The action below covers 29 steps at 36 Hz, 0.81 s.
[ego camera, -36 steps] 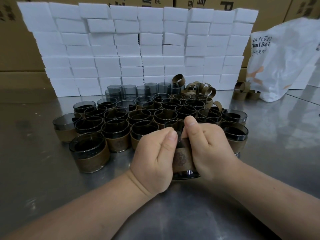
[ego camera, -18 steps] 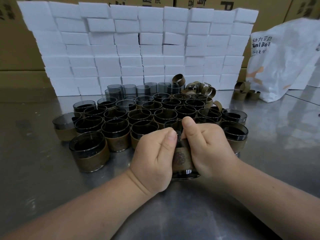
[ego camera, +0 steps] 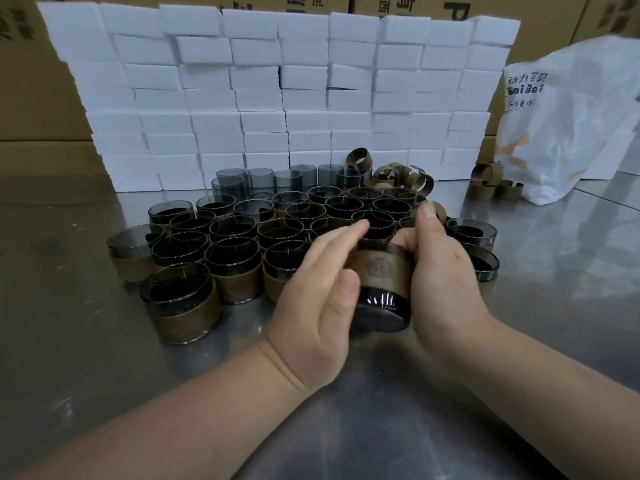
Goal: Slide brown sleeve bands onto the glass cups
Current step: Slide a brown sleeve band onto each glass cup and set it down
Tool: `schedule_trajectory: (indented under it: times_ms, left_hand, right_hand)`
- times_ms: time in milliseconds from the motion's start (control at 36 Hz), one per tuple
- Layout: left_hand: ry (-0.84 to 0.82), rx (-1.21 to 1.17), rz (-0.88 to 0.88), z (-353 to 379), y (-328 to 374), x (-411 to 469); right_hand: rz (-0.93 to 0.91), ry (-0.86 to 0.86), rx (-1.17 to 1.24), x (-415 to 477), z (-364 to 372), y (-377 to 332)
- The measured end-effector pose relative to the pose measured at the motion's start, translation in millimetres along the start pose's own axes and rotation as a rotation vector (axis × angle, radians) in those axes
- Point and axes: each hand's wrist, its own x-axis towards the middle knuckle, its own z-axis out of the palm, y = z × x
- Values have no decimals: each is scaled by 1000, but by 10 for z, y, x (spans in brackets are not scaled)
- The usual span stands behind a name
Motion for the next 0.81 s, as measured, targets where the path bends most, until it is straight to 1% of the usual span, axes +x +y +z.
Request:
schedule_trajectory:
  times_ms: [83,167,278,389,500,806]
  left_hand:
    - [-105,112,19,-8,32,6]
    - [-106,179,-5,-7,63,7]
    - [-76,183,-16,-2,70,9]
    - [-39,172,-25,4,64,7]
    - [-8,157,-21,10,51,10]
    - [-22,183,-72,9,66,8]
  right_hand:
    - [74,16,61,8,4,0]
    - [82,20,63,3,20,1]
    - [57,6,42,0,25,-10]
    - [-30,-43,8,-20,14,-15]
    - [-194,-136,-57,-36,-5,-15]
    - [-281,-187,-186,-41,-36,19]
